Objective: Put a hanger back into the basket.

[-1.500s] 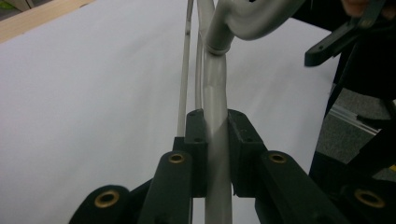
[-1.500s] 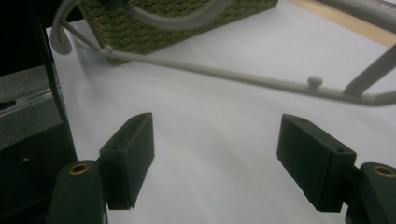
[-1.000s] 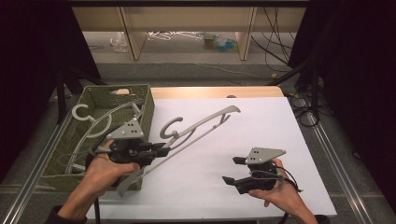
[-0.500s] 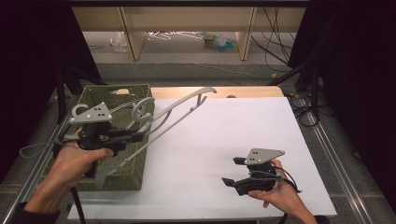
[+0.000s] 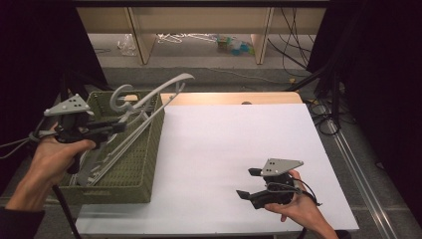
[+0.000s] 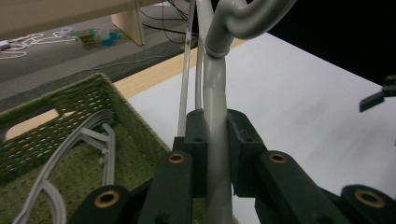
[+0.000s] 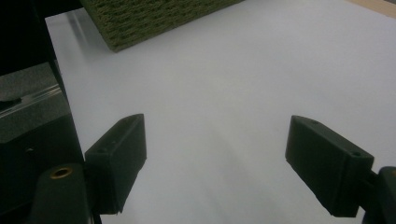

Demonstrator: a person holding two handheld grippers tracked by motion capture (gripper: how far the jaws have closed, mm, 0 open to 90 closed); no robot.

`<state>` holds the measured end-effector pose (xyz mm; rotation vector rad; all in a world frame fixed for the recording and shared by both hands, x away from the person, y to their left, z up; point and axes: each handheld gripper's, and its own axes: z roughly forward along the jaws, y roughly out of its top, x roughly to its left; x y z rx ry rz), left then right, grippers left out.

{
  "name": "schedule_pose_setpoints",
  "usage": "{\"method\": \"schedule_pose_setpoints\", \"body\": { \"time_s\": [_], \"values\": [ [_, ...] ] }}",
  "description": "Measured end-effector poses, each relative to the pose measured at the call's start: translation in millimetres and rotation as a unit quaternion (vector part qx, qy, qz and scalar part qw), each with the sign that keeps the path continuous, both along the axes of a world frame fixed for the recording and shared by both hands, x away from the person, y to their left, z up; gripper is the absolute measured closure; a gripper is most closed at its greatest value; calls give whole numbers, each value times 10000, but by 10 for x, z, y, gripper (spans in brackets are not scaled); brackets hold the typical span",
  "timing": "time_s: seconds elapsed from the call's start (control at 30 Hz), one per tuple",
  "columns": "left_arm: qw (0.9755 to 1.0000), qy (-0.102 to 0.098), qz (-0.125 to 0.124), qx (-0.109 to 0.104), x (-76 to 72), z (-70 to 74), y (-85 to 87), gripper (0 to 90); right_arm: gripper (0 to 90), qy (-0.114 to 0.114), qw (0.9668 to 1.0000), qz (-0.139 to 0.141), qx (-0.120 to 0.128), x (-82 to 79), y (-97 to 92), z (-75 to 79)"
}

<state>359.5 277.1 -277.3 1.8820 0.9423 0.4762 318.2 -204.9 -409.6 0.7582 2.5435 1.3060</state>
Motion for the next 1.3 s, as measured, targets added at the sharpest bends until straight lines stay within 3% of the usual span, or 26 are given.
{"method": "schedule_pose_setpoints", "body": {
  "time_s": [0.3,0.73,1.3],
  "values": [
    [9994,-97,302,151,160,-96,267,793,216,-2,10000,9,3,-1,6,-9],
    [9984,-151,411,348,294,-309,538,792,217,39,10000,3,0,7,-5,-11],
    [9966,244,590,526,295,-604,810,793,217,17,10000,12,10,6,-2,-11]
  ]
}}
